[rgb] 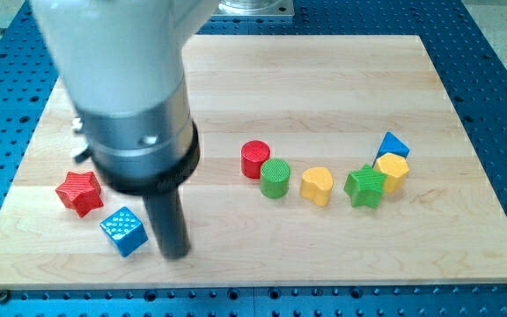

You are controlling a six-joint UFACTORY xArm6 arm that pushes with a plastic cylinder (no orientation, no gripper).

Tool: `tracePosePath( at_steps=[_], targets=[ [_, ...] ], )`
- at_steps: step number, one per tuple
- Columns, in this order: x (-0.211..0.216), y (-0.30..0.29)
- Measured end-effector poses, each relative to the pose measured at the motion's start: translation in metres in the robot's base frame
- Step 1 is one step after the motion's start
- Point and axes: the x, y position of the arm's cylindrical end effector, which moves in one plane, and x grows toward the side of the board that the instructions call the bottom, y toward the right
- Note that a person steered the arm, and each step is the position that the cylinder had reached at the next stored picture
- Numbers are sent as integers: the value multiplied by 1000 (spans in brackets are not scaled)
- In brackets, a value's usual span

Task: Push the blue cube vertically above the green star

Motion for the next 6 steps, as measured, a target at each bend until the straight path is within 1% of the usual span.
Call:
tracePosePath(
  at_steps=[1,2,3,4,5,6],
  targets=[
    [9,-72],
    [-25,-73],
    [-25,-55],
    [10,-49],
    [-35,-24],
    [-106,-24]
  ],
)
